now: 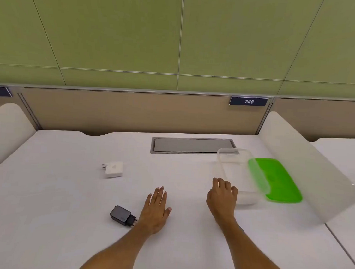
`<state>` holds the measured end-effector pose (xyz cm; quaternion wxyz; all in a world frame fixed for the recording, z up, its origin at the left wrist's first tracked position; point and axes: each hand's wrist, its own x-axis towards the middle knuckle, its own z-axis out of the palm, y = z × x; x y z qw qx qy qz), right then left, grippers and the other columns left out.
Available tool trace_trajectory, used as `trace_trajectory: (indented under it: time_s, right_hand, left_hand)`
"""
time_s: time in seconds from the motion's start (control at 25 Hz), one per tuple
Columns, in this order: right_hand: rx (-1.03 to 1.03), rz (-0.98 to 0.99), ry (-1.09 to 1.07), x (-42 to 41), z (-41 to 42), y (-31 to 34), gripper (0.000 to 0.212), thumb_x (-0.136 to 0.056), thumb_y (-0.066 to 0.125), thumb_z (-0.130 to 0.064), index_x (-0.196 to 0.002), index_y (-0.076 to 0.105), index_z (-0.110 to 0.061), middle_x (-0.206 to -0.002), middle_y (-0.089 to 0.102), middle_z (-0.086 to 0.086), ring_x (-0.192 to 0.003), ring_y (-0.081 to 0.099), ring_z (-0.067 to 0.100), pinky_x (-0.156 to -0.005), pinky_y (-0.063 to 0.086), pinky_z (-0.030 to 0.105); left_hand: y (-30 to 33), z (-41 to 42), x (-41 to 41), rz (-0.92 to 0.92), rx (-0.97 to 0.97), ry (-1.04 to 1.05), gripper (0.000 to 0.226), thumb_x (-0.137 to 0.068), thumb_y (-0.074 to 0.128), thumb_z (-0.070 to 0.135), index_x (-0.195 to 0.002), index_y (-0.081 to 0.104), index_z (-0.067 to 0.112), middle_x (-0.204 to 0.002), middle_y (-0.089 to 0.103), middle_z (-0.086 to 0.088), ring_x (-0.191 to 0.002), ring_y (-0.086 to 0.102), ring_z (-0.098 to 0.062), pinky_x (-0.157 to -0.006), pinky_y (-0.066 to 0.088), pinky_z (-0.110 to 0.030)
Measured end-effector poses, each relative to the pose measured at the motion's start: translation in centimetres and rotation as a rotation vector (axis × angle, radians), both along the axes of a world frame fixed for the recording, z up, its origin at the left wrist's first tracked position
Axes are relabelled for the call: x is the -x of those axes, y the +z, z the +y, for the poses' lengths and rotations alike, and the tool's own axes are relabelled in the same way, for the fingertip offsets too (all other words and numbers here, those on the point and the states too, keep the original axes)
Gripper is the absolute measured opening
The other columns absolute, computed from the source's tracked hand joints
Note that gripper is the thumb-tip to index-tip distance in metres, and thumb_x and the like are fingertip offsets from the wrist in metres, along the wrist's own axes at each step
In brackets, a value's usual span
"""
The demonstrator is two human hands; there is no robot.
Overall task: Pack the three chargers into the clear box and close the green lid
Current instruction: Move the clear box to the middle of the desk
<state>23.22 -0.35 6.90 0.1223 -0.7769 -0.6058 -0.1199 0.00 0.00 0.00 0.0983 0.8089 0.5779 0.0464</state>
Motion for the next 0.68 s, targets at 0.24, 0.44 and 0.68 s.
trace_trajectory:
  time_s: [0.24, 0.44, 0.68]
  right_hand:
    - [0.017, 0.024, -0.112, -2.4, 0.6, 0.6, 0.039, -0.052, 0.075, 0.001, -0.092, 0.07, 0.001, -0.074, 0.067, 0.012, -0.065, 0.06, 0.031, -0.057, 0.044, 0.035]
    - [0.119, 0.042, -0.202, -3.1, 1.5, 0.8, 0.017, -0.066, 0.069, -0.003, -0.083, 0.067, -0.001, -0.073, 0.065, 0.012, -0.071, 0.059, 0.032, -0.061, 0.041, 0.035]
    - [0.246, 0.0, -0.28, -3.9, 2.7, 0.1, 0.012, -0.08, 0.052, -0.009, -0.079, 0.064, -0.012, -0.077, 0.065, 0.003, -0.084, 0.052, 0.026, -0.074, 0.032, 0.036]
  left_hand:
    - [-2.3, -2.2, 0.6, 0.021, 0.04, 0.014, 0.063, -0.1, 0.02, 0.041, -0.15, -0.005, 0.011, -0.159, -0.017, -0.006, -0.144, -0.019, -0.021, -0.113, -0.02, -0.032]
    - [-3.0, -2.4, 0.8, 0.042, 0.01, 0.003, 0.063, -0.1, 0.018, 0.042, -0.15, -0.007, 0.012, -0.159, -0.016, -0.004, -0.145, -0.017, -0.019, -0.104, -0.029, -0.026]
    - [-3.5, -2.4, 1.0, 0.029, 0.005, 0.009, 0.064, -0.099, 0.017, 0.043, -0.15, -0.004, 0.012, -0.16, -0.01, -0.003, -0.145, -0.014, -0.018, -0.111, -0.019, -0.031]
